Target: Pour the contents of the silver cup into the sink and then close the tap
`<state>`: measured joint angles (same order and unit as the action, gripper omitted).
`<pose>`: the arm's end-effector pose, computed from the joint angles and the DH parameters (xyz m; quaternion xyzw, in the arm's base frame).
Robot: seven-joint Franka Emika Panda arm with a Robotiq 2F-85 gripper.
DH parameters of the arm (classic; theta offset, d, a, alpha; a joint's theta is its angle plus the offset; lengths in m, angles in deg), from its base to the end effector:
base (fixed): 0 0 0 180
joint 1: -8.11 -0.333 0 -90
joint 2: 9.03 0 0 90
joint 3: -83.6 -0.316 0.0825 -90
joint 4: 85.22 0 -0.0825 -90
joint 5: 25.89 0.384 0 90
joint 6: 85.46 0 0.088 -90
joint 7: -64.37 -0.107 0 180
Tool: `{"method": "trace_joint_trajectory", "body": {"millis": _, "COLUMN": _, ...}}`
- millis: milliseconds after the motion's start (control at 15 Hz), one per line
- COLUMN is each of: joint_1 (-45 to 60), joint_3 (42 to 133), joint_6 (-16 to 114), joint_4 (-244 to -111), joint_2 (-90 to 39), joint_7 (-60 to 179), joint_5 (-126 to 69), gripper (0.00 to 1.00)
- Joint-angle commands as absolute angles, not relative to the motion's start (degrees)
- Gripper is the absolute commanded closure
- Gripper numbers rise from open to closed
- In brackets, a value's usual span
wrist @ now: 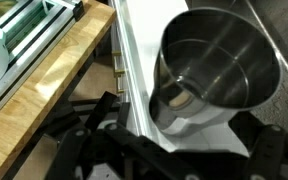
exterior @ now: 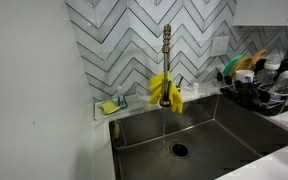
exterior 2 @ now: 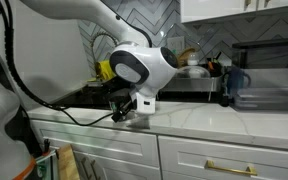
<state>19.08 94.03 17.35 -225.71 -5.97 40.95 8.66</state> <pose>0.3982 -0.1039 0.2981 -0.7853 0.4835 0.2898 0.2561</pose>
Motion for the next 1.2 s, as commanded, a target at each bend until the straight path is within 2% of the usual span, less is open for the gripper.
{"method": "trace_joint_trajectory", "body": {"millis": 0, "joint_1": 19.27, "joint_3": 94.36, "joint_6": 14.79, "joint_4": -224.51, "joint_2": -7.89, "joint_7": 41.12, "joint_5": 11.13, "gripper": 0.0}}
{"method": "trace_joint_trajectory", "body": {"millis": 133, "joint_1": 19.25, "joint_3": 94.34, "joint_6": 14.28, "joint_4": -224.17, "joint_2": -8.52, "joint_7": 41.15, "joint_5": 11.74, "gripper": 0.0}}
{"method": "trace_joint_trajectory", "body": {"millis": 267, "joint_1": 19.21, "joint_3": 94.33, "joint_6": 13.9, "joint_4": -223.83, "joint_2": -9.12, "joint_7": 41.18, "joint_5": 12.34, "gripper": 0.1}}
{"method": "trace_joint_trajectory", "body": {"millis": 333, "joint_1": 19.24, "joint_3": 94.36, "joint_6": 13.82, "joint_4": -223.73, "joint_2": -9.37, "joint_7": 41.25, "joint_5": 12.6, "gripper": 0.19}}
{"method": "trace_joint_trajectory", "body": {"millis": 400, "joint_1": 19.25, "joint_3": 94.38, "joint_6": 13.74, "joint_4": -223.68, "joint_2": -9.53, "joint_7": 41.27, "joint_5": 12.81, "gripper": 0.18}}
{"method": "trace_joint_trajectory", "body": {"millis": 467, "joint_1": 19.26, "joint_3": 94.39, "joint_6": 13.68, "joint_4": -223.63, "joint_2": -9.71, "joint_7": 41.25, "joint_5": 12.96, "gripper": 0.27}}
{"method": "trace_joint_trajectory", "body": {"millis": 600, "joint_1": 19.27, "joint_3": 94.42, "joint_6": 13.56, "joint_4": -223.55, "joint_2": -10.06, "joint_7": 41.37, "joint_5": 13.28, "gripper": 0.51}}
{"method": "trace_joint_trajectory", "body": {"millis": 667, "joint_1": 19.26, "joint_3": 94.42, "joint_6": 13.54, "joint_4": -223.51, "joint_2": -10.17, "joint_7": 41.35, "joint_5": 13.22, "gripper": 0.52}}
{"method": "trace_joint_trajectory", "body": {"millis": 733, "joint_1": 19.27, "joint_3": 94.43, "joint_6": 13.26, "joint_4": -223.42, "joint_2": -10.27, "joint_7": 41.31, "joint_5": 13.24, "gripper": 0.58}}
{"method": "trace_joint_trajectory", "body": {"millis": 1133, "joint_1": 18.7, "joint_3": 93.95, "joint_6": 13.31, "joint_4": -222.34, "joint_2": -8.63, "joint_7": 39.66, "joint_5": 11.18, "gripper": 0.59}}
